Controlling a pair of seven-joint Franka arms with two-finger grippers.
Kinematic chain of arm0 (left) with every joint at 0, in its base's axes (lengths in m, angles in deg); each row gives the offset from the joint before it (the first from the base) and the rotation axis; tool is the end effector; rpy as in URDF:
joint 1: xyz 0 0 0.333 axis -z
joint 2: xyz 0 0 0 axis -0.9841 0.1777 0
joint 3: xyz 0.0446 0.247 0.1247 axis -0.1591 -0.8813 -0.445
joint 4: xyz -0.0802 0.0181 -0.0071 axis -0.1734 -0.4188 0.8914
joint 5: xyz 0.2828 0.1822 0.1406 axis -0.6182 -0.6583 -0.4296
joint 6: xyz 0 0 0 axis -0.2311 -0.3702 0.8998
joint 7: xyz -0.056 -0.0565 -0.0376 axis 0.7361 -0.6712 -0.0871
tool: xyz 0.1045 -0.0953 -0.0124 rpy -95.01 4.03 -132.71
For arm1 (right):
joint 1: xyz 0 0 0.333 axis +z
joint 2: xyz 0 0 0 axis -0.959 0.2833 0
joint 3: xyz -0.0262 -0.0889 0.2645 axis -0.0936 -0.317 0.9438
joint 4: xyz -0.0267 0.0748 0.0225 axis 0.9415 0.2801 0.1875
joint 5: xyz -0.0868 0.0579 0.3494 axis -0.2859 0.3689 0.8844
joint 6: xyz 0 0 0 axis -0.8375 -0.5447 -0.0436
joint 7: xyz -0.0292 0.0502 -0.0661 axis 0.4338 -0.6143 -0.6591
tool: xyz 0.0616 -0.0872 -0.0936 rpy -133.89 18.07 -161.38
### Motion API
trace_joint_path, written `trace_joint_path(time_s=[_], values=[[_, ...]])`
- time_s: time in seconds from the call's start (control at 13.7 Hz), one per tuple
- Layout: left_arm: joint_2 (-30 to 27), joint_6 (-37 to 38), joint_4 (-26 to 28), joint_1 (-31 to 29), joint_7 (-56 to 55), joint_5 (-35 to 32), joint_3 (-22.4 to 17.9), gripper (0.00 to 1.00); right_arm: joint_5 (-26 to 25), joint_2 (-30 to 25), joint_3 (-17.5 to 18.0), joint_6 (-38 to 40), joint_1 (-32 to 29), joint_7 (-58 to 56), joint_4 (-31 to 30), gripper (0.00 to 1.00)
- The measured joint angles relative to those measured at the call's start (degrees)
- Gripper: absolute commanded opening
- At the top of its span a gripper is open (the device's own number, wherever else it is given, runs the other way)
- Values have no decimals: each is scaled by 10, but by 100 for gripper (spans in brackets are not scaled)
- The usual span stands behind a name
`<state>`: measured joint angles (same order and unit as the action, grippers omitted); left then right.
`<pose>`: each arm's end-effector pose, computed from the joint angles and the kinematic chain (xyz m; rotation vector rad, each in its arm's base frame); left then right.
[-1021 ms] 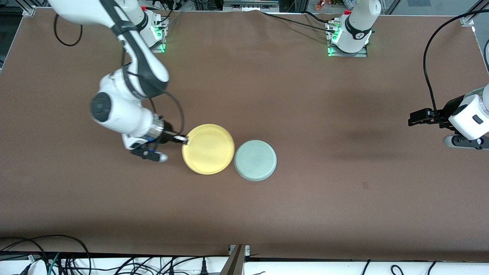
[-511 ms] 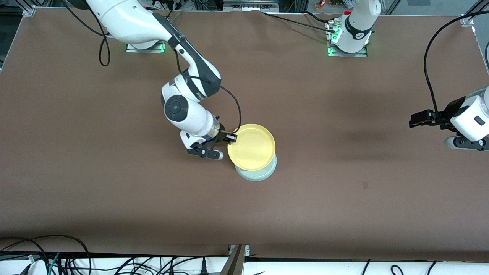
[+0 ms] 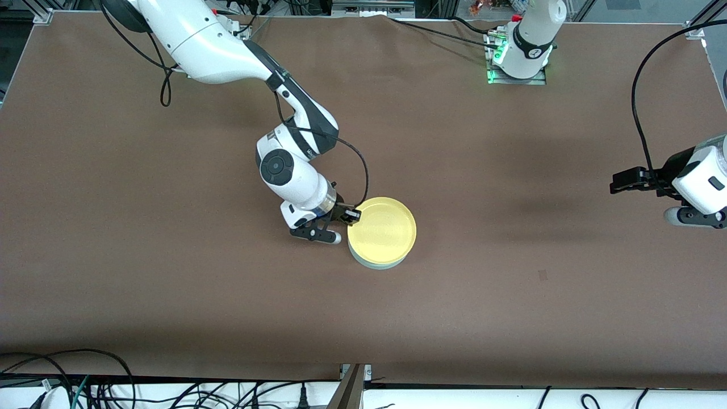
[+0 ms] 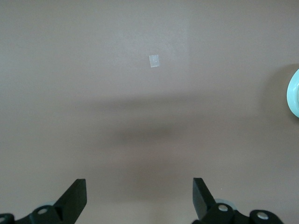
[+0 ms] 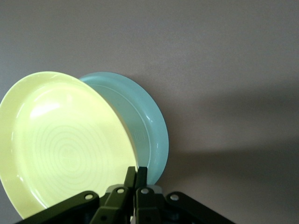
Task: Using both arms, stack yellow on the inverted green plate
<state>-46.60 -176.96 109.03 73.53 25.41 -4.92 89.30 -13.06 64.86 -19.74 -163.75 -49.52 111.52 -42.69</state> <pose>0.5896 0.0214 0.4668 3.1118 -0.0687 -0.2168 0.5635 0.4193 0.1996 -2.7864 0.3205 -0.0373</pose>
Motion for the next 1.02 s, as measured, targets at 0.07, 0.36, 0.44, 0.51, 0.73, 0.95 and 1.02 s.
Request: trace_joint_path(time_s=[0.07, 0.36, 0.44, 0.51, 0.73, 0.95, 1.02], values=[[0, 0, 0, 0, 0, 0, 0, 100, -4, 3, 0, -3, 1, 0, 0, 0], [0, 0, -1, 0, 0, 0, 0, 100, -6, 4, -1, -5, 2, 0, 0, 0], [0, 0, -1, 0, 0, 0, 0, 100, -6, 4, -2, -5, 2, 0, 1, 36], [0, 0, -1, 0, 0, 0, 0, 100, -6, 4, -2, -5, 2, 0, 1, 99], [0, 0, -1, 0, 0, 0, 0, 100, -6, 5, -3, -6, 2, 0, 1, 100], [1, 0, -1, 0, 0, 0, -1, 100, -7, 1, -10, 3, 0, 0, 10, 100], [1, 0, -1, 0, 0, 0, -1, 100, -9, -6, -19, 24, 0, -1, 15, 100]])
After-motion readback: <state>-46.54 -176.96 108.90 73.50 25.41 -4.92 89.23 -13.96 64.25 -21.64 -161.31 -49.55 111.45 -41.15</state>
